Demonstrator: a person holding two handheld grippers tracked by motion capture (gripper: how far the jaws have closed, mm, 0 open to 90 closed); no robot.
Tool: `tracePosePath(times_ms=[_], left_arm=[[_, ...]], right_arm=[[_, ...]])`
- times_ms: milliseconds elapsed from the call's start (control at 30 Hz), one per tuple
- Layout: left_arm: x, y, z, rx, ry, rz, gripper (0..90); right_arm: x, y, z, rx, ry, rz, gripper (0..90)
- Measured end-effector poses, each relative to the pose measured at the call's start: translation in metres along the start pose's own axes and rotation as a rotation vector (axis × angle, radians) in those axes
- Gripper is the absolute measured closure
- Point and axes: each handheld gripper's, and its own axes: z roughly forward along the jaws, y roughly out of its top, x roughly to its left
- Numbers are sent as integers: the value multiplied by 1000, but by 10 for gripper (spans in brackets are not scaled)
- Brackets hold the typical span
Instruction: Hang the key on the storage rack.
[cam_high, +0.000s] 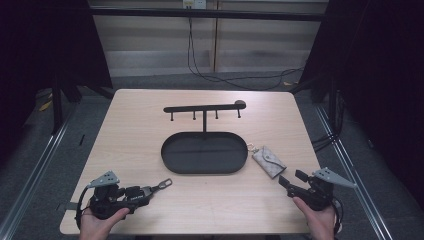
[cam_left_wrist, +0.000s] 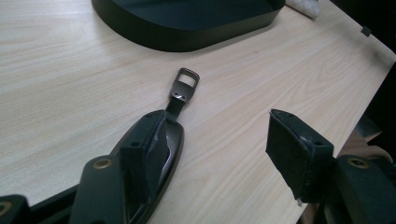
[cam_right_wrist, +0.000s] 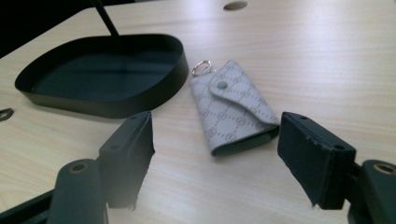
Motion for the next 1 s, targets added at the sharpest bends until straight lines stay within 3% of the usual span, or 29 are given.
tracePosePath(times_ms=[200,267,500,700,800,867,1000], left_arm=[[0,1,1,9,1,2,393],[0,2,2,11,1,7,411],[-2,6,-1,7,3,24,456],[-5,12,-3,37,-7,59,493],[-6,20,-1,53,35,61,548],[-6,25,1,57,20,52,550],[-10,31,3,80,-4,92,550]], right_arm=[[6,3,0,46,-14,15,209],[7,2,1,71,8,25,204],[6,2,0,73,15,24,187],[8,2,-2,74,29,19,188],[8,1,-2,73,31,16,188],[7,1,-1,76,38,18,184],[7,1,-1,81,49,20,178]])
